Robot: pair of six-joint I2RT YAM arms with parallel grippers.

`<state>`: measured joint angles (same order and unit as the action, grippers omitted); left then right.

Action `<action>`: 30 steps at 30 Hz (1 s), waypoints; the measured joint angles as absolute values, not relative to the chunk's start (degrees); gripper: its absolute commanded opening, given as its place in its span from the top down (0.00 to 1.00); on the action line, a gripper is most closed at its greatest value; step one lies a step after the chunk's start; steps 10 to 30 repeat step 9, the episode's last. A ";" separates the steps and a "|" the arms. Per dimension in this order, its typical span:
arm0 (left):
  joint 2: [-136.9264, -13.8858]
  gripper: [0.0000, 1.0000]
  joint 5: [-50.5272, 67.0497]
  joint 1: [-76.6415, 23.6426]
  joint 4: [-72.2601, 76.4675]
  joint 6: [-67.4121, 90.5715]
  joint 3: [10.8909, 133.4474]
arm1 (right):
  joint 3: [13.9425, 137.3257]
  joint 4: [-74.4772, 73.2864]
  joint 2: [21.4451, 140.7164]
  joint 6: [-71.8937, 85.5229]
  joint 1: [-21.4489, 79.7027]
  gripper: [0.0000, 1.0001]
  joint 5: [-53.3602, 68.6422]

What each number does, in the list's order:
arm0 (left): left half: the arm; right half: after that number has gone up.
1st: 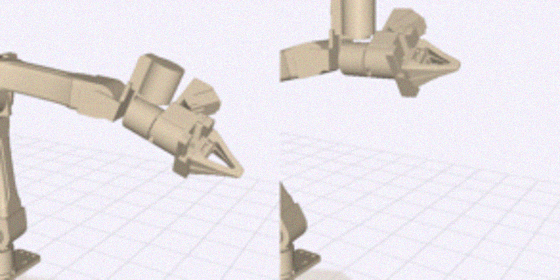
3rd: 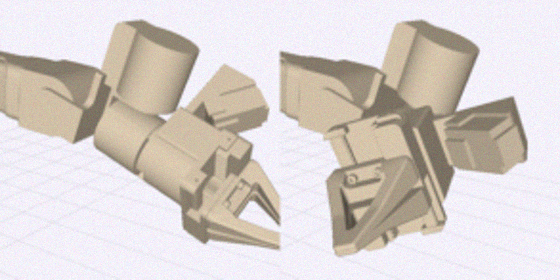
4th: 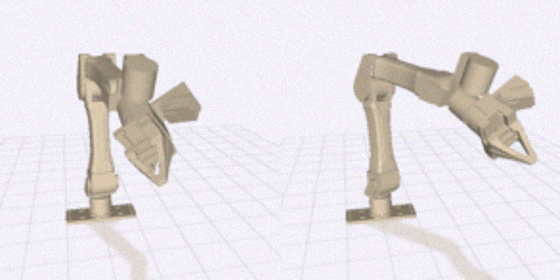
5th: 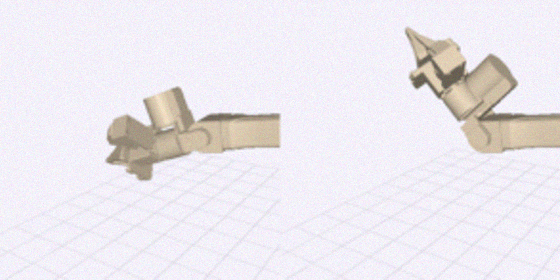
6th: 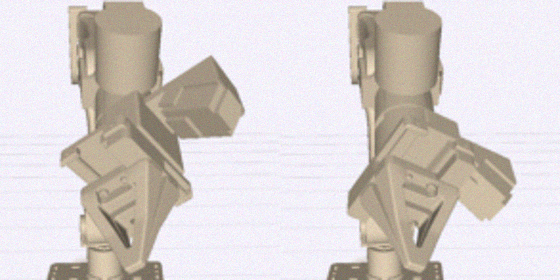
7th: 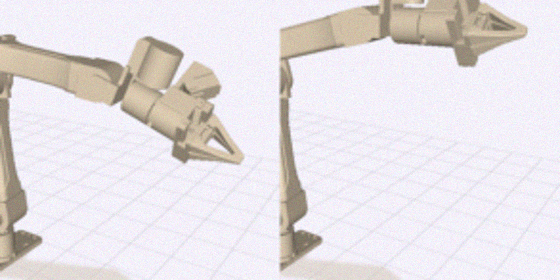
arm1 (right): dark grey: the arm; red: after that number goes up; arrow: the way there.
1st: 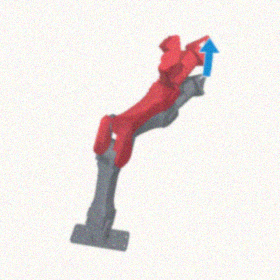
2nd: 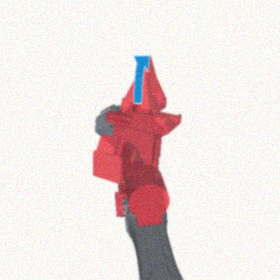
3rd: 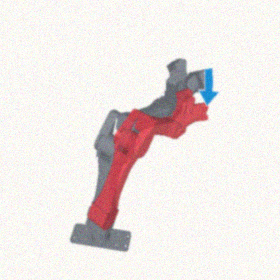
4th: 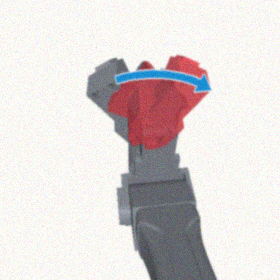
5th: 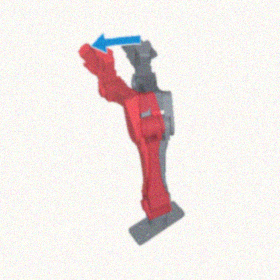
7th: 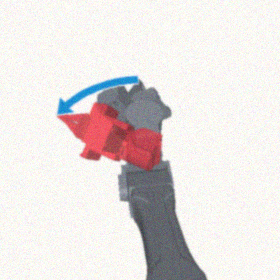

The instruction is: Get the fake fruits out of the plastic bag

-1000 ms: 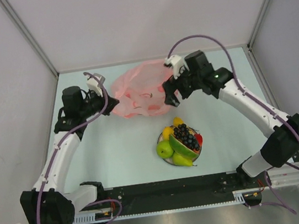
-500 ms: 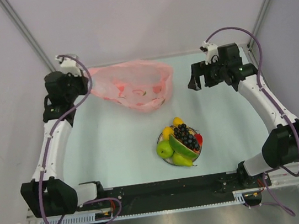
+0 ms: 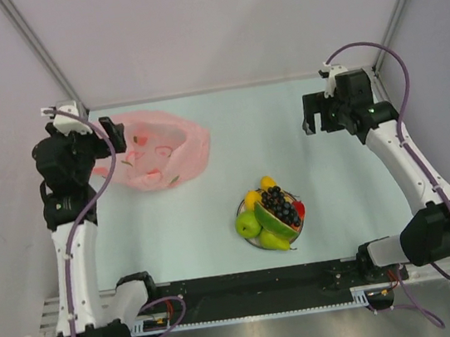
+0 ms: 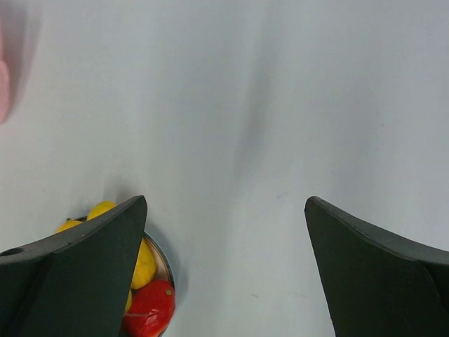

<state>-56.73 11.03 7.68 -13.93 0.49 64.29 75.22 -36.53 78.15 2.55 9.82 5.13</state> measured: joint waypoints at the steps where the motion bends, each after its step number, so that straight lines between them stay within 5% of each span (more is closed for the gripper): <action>1: -54.70 0.00 13.74 7.62 -14.06 0.34 63.66 | 75.20 -37.28 77.58 2.55 9.76 0.00 4.03; 9: -44.01 0.00 31.55 3.68 -19.25 -5.34 60.90 | 71.64 -42.37 71.99 1.54 9.58 0.00 -1.48; 30: -44.01 0.00 31.55 3.68 -19.25 -5.34 60.90 | 71.64 -42.37 71.99 1.54 9.58 0.00 -1.48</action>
